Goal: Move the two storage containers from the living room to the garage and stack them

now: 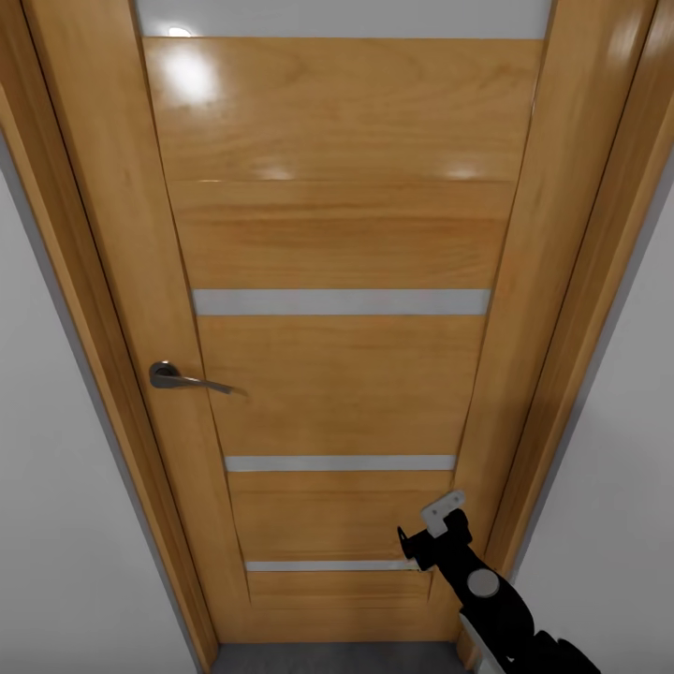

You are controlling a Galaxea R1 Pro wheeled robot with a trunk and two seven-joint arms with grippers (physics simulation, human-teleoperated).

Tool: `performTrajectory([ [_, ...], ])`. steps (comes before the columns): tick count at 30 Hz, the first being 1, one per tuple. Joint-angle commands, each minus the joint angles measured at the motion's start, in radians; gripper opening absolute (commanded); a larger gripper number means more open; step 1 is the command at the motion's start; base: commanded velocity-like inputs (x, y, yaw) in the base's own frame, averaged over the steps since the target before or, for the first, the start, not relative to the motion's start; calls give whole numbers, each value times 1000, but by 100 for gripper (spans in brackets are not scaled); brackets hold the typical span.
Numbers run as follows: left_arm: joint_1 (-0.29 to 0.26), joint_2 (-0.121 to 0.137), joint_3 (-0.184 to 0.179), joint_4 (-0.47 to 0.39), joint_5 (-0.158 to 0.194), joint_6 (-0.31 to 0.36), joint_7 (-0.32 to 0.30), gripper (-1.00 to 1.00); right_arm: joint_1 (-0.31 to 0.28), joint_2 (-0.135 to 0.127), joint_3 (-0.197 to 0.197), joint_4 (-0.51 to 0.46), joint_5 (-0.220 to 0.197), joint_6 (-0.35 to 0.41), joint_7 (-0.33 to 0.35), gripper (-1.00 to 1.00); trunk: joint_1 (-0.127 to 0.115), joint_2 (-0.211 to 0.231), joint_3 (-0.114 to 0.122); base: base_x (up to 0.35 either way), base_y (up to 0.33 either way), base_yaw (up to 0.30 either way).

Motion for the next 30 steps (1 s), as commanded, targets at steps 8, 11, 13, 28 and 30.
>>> performTrajectory([
  [8,0,0,0,-1,10,0,0,100,-23,0,3,-1,-5,12,-9,100,0,-1,-1,0,0,0],
  [11,0,0,0,-1,10,-1,0,100,-24,0,3,-1,-5,12,-10,100,0,-1,-1,0,0,0],
  [13,0,0,0,-1,10,-1,0,100,-24,0,3,-1,-5,11,-10,100,0,-1,-1,0,0,0],
  [28,0,0,0,-1,10,0,1,100,-25,0,3,-1,-5,11,-24,100,0,-1,-1,0,0,0],
  [30,0,0,0,-1,10,-1,1,100,-24,0,3,-1,-5,11,-24,100,0,-1,-1,0,0,0],
])
